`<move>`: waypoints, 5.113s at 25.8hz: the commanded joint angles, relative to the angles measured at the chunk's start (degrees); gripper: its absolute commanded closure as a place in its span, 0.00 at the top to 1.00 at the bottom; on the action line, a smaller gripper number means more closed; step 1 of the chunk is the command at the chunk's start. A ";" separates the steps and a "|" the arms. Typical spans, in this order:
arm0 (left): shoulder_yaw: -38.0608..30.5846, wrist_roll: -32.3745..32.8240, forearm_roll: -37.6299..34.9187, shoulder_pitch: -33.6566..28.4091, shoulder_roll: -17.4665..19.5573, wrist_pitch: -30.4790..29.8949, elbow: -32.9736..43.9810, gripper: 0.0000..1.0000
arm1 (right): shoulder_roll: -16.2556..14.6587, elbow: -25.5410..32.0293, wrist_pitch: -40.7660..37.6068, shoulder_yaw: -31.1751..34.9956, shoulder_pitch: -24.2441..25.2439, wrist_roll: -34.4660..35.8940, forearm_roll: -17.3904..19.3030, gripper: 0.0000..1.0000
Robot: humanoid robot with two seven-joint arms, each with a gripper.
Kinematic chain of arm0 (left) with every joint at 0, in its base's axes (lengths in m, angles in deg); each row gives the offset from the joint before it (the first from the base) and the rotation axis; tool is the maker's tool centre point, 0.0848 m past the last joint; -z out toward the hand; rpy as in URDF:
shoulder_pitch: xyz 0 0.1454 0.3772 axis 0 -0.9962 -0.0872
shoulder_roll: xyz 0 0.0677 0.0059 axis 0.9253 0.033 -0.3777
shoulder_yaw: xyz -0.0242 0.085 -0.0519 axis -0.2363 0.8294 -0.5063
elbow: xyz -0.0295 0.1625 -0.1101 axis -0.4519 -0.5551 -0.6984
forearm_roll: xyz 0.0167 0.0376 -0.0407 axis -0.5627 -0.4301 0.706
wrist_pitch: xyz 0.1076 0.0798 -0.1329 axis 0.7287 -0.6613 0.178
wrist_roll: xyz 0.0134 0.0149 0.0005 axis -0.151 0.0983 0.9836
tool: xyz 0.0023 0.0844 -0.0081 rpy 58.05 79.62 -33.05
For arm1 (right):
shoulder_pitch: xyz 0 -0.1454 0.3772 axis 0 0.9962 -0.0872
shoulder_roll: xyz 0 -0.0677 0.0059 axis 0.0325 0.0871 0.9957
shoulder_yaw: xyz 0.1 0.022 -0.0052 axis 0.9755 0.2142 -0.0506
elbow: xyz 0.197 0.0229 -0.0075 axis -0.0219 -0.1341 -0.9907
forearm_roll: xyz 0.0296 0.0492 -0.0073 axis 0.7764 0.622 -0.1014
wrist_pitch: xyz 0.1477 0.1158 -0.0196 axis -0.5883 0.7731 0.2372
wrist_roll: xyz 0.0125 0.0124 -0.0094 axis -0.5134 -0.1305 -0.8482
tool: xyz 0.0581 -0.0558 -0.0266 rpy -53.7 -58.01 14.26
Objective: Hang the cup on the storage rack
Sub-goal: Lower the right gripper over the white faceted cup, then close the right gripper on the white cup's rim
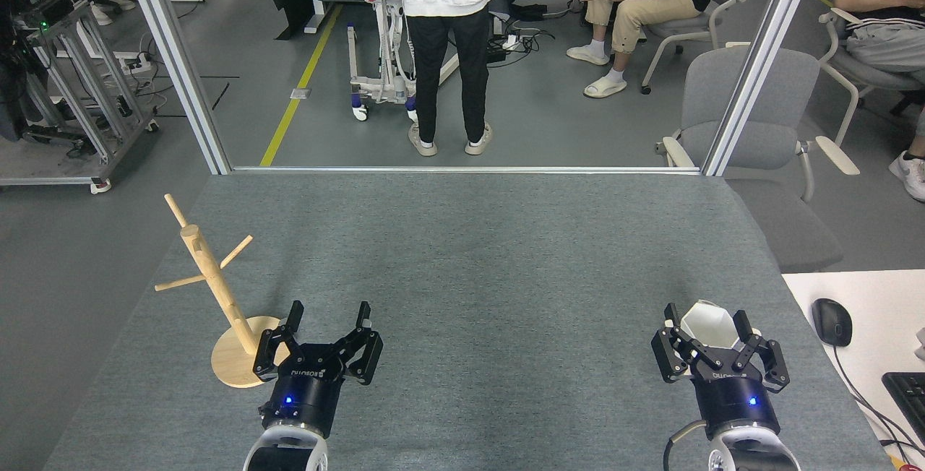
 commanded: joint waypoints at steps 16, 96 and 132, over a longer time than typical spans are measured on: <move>-1.23 0.59 0.50 0.03 0.09 -0.39 2.47 0.99 | -1.59 0.88 -0.13 3.86 1.22 0.11 0.00 0.99; -1.50 3.05 0.59 0.65 0.97 0.05 1.94 0.99 | -4.23 -29.18 -0.13 0.78 -12.05 3.53 -4.39 0.49; -2.38 3.05 0.68 -0.06 1.06 -0.13 1.68 0.99 | -3.96 -36.47 0.40 0.96 -16.36 5.91 -3.87 0.97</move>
